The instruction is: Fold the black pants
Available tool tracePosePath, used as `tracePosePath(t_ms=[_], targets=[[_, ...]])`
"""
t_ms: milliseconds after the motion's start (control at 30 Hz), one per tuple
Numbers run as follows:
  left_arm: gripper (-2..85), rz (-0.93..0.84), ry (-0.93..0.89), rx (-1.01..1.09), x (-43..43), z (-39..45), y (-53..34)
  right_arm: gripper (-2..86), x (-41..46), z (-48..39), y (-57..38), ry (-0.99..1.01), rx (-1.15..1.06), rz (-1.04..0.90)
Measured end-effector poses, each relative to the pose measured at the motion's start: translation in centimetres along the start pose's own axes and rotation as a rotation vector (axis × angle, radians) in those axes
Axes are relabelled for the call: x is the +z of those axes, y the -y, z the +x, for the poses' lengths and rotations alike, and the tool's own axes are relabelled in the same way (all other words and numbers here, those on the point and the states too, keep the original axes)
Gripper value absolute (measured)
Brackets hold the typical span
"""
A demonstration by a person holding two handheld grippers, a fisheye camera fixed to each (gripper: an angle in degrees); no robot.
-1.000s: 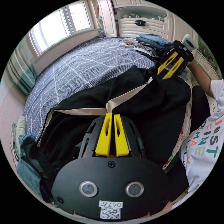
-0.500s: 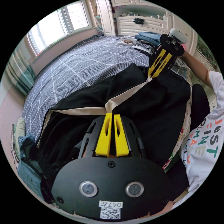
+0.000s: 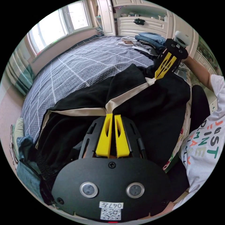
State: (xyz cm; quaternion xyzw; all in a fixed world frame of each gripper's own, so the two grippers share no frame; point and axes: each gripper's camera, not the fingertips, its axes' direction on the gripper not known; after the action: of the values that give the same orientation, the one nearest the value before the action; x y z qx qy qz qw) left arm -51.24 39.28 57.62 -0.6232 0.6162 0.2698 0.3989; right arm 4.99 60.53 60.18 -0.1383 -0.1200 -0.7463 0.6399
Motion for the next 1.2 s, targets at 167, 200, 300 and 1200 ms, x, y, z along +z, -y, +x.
tracePosePath(t_ms=[167,200,300,1200], targets=[[-0.4,-0.004,-0.002,0.003,0.3,-0.1,0.7,1.4,0.2,0.6,-0.8,0.060,-0.009,0.078],[-0.4,-0.005,-0.004,0.002,0.3,-0.2,0.8,1.8,0.3,0.6,-0.8,0.053,-0.016,0.075],[-0.4,-0.007,-0.012,0.001,0.5,-0.3,1.1,3.0,0.5,0.7,-0.7,0.074,-0.033,0.071],[-0.5,0.376,0.078,0.030,-6.7,1.3,5.1,-0.4,-11.5,-3.5,-4.7,-0.433,0.182,0.114]])
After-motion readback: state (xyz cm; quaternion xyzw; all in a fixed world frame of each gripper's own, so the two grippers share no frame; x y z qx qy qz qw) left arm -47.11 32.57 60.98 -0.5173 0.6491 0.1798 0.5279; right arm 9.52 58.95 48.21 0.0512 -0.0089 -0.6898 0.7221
